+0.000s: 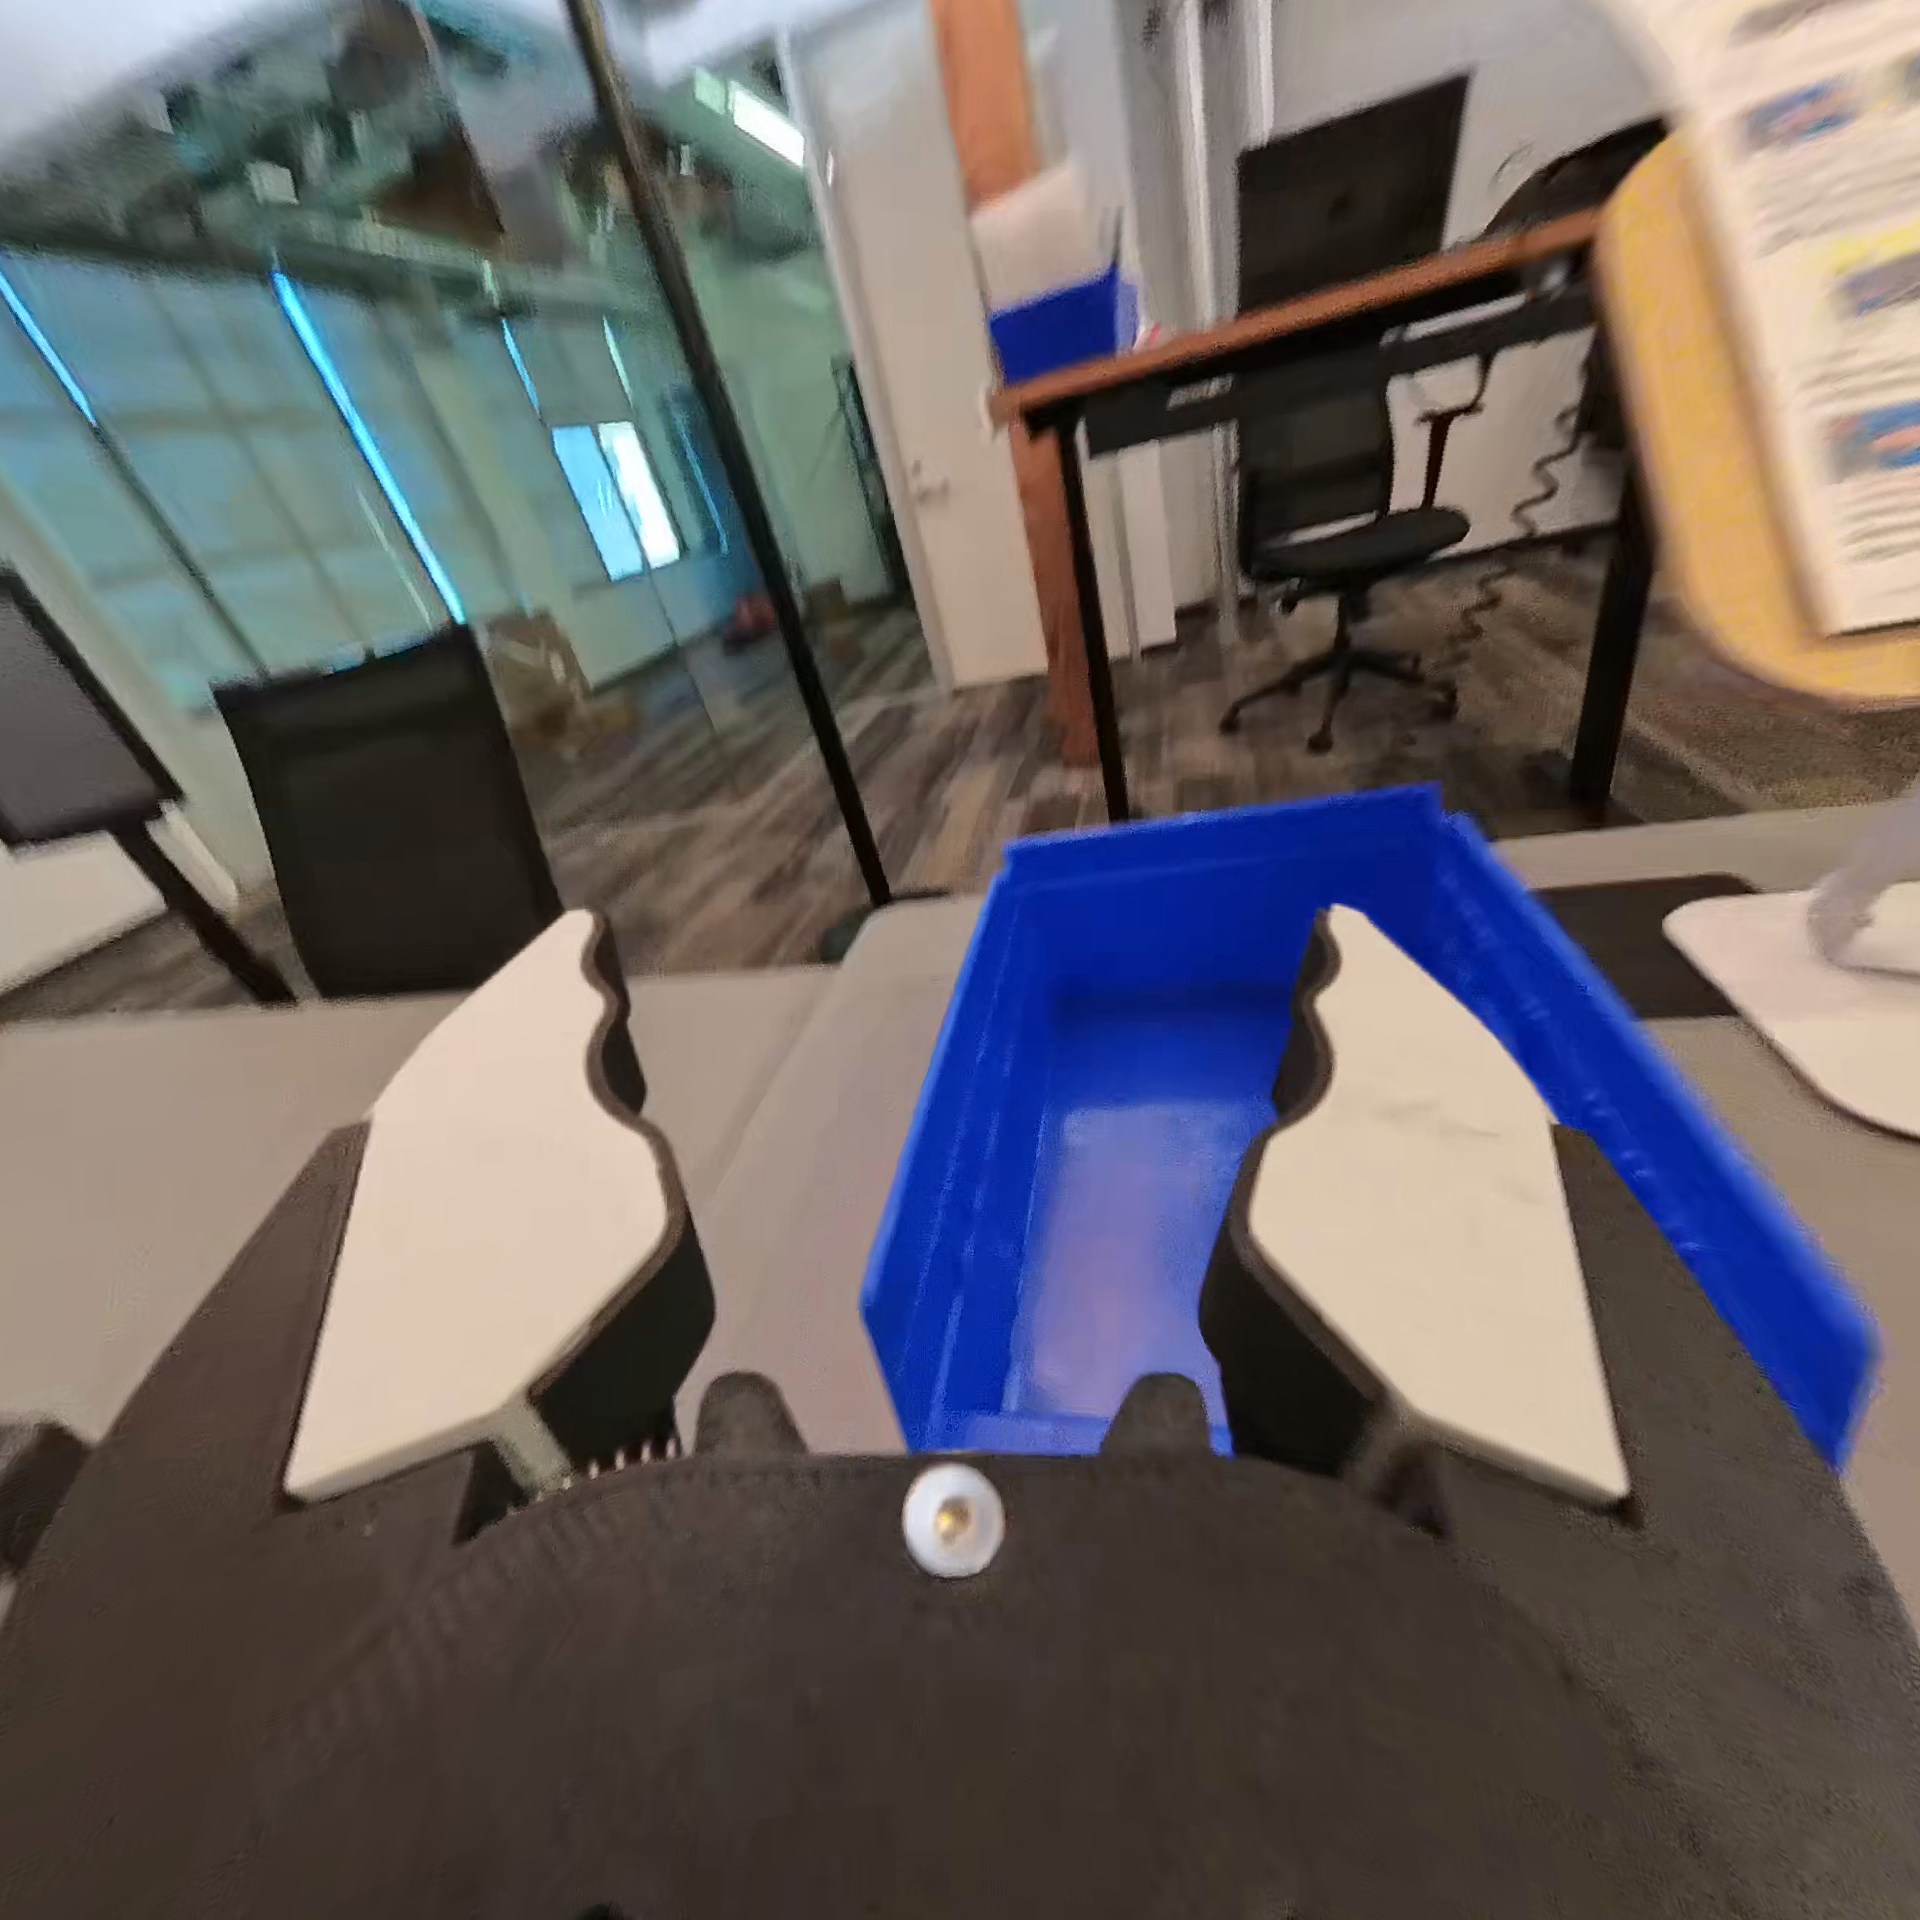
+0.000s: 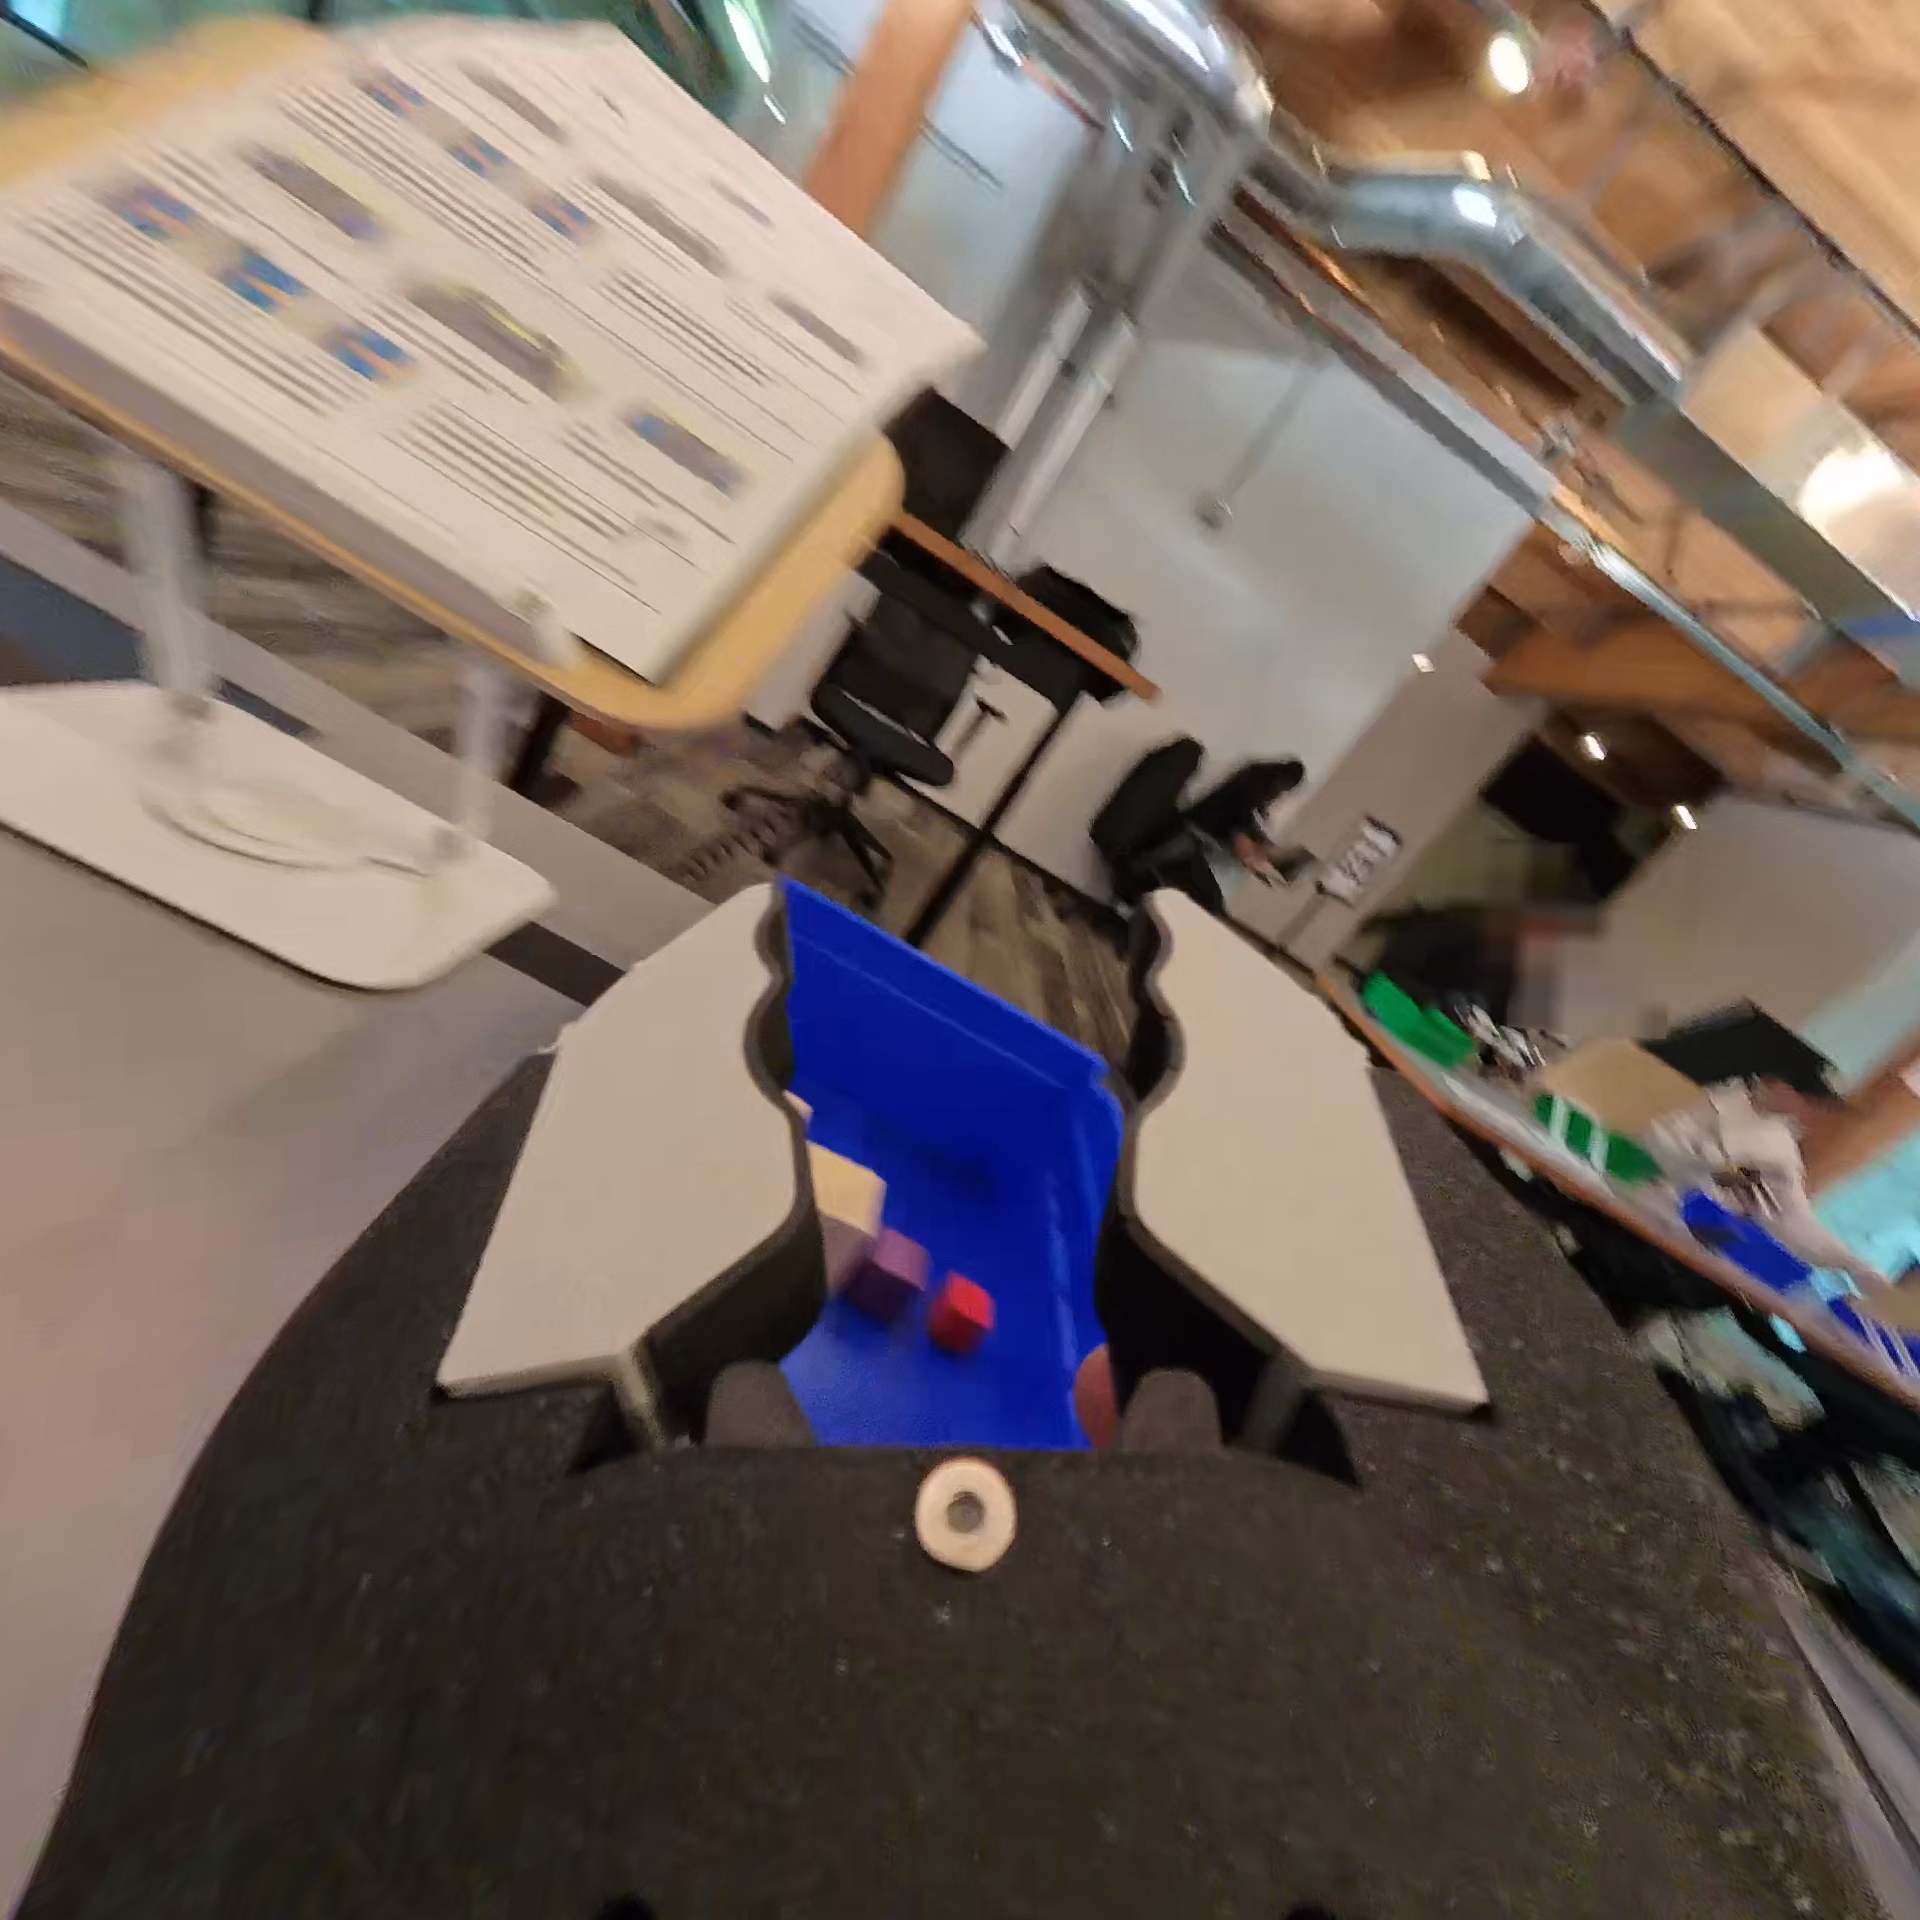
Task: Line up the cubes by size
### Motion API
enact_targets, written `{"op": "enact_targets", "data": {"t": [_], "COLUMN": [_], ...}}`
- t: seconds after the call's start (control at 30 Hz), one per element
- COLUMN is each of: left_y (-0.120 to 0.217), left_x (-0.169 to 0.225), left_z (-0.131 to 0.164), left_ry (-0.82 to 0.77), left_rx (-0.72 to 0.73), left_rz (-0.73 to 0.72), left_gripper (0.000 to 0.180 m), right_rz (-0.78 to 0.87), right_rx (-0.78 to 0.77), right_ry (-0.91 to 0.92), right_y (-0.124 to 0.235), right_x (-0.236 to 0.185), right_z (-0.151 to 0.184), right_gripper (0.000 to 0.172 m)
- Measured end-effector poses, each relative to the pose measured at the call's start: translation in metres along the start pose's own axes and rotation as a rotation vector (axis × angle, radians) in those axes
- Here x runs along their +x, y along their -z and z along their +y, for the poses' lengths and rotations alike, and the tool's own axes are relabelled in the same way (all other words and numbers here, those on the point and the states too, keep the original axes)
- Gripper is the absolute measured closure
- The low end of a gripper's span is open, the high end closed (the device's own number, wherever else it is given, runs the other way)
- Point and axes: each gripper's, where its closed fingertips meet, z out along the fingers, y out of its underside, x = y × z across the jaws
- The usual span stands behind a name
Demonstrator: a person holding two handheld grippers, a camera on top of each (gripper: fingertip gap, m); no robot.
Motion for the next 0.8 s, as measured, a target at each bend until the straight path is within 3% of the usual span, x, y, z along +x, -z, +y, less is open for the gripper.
{"op": "enact_targets", "data": {"t": [0.07, 0.2, 0.3, 0.43, 0.57, 0.8], "left_y": [-0.016, -0.038, -0.047, -0.055, -0.059, -0.061], "left_x": [-0.019, -0.027, -0.024, -0.002, 0.008, 0.004], "left_z": [0.035, 0.088, 0.119, 0.137, 0.145, 0.145], "left_ry": [0.075, 0.141, 0.077, 0.222, 0.258, 0.295], "left_rx": [-0.100, -0.240, -0.314, -0.359, -0.351, -0.321], "left_rz": [0.009, 0.043, 0.031, 0.160, 0.205, 0.204], "left_gripper": [0.053, 0.052, 0.054, 0.061, 0.097, 0.138], "right_rz": [0.071, 0.181, 0.176, 0.116, 0.113, 0.035], "right_rx": [-0.105, -0.236, -0.332, -0.421, -0.416, -0.485], "right_ry": [-0.037, -0.102, -0.083, -0.194, -0.239, -0.290], "right_y": [-0.002, 0.001, -0.003, -0.011, -0.016, -0.027], "right_x": [0.042, 0.098, 0.103, 0.087, 0.082, 0.063], "right_z": [0.039, 0.106, 0.147, 0.185, 0.194, 0.213], "right_gripper": [0.094, 0.090, 0.090, 0.094, 0.111, 0.116]}}
